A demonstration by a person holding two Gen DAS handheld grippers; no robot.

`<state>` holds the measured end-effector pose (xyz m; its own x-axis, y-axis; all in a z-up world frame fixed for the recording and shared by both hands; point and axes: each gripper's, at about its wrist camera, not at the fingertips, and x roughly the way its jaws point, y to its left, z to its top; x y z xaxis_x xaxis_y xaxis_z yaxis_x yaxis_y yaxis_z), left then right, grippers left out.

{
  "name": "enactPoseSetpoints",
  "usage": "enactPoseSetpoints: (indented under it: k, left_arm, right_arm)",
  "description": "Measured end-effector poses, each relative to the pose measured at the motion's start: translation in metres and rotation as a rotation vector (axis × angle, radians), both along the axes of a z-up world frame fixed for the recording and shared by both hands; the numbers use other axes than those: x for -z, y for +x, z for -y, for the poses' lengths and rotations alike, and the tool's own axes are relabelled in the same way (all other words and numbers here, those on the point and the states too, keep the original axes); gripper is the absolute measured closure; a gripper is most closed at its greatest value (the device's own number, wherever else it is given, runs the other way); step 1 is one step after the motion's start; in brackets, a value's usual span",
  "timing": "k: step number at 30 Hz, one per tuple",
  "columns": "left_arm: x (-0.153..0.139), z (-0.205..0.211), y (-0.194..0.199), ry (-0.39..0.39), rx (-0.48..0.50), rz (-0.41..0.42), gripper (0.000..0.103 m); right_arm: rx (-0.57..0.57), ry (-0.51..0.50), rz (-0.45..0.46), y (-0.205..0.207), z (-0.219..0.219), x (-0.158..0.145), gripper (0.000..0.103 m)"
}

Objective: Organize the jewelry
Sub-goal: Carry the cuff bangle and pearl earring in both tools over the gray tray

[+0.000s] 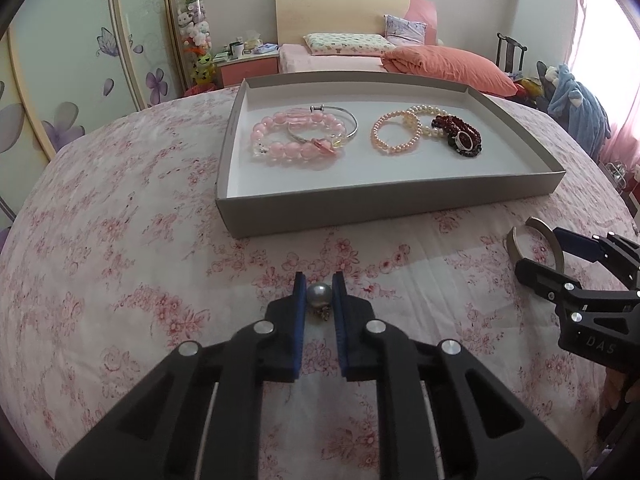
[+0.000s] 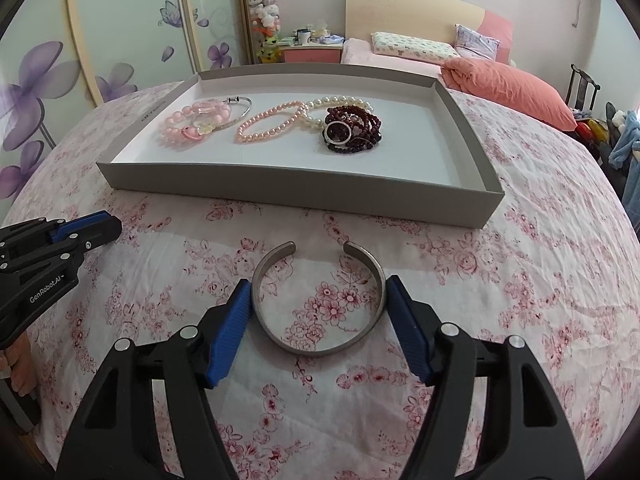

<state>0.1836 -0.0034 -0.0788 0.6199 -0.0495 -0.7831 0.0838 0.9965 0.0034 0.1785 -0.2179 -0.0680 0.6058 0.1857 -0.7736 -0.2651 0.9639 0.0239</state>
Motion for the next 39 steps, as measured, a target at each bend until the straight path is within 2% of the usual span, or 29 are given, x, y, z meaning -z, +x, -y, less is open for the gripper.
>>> enactPoseSetpoints:
  k: [9,16,39]
  left_arm:
    - [-0.002,-0.007,-0.011,-0.03,-0.023,0.0,0.089]
    - [-0.015,-0.009,-0.021,-0.049,-0.032,0.045,0.089]
    - [-0.06,0.005,-0.054,-0.047,-0.006,0.23,0.089]
  right_arm:
    - [0.013,0.016,0.006,-0.011,0.004,-0.001,0.036]
    - [0.013,0.026,0.061,-0.019,0.001,-0.015,0.036]
    - [0.024,0.064,0.325,-0.051,0.002,-0.065,0.036]
